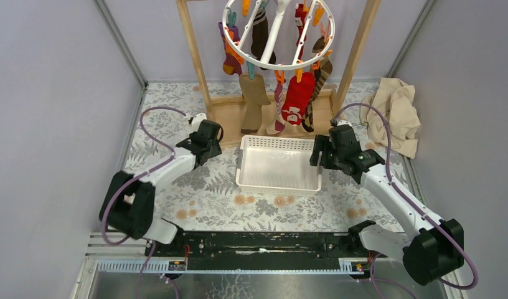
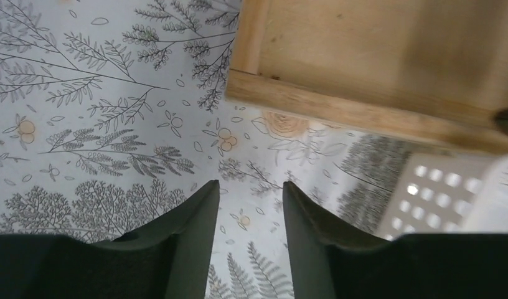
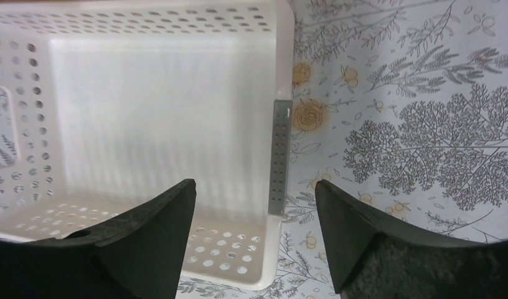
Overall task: Remove the socks clipped to the hanger
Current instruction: Move the clothesline to the center of the board.
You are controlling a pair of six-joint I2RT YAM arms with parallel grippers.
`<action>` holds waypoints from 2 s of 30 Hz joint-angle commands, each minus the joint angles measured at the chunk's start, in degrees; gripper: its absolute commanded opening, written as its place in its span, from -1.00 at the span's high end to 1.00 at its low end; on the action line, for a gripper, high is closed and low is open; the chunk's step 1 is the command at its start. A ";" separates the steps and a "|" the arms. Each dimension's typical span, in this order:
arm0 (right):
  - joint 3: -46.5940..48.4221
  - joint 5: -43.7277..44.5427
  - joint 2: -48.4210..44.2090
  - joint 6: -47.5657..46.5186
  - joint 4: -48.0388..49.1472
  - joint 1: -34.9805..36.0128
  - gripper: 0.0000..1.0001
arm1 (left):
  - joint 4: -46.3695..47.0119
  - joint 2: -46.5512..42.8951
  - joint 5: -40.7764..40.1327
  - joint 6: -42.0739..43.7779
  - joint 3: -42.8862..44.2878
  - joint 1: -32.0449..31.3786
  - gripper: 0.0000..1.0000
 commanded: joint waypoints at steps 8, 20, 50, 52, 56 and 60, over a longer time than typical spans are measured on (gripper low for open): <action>5.41 1.37 -3.91 0.66 -2.47 0.33 -0.62 | 7.45 15.82 -2.64 0.19 7.95 2.48 0.00; 2.19 -0.75 -3.68 2.25 -0.10 0.25 -0.70 | 7.28 25.15 -3.20 2.42 18.65 5.37 -0.15; -0.29 -15.42 -15.36 5.67 1.09 0.20 -0.99 | -7.32 -9.48 15.44 4.04 15.36 -4.06 -0.97; -0.67 -15.41 -16.76 5.62 0.38 0.24 -0.99 | -7.27 -12.19 17.01 3.12 14.50 -4.57 -0.97; -1.19 -15.39 -19.73 5.95 -0.35 0.26 -0.99 | -7.22 -17.94 19.36 4.45 12.21 -5.32 -0.97; -1.18 -13.67 -21.65 6.69 -3.39 0.24 -0.99 | -8.67 -24.68 18.52 4.77 9.08 -5.41 -0.97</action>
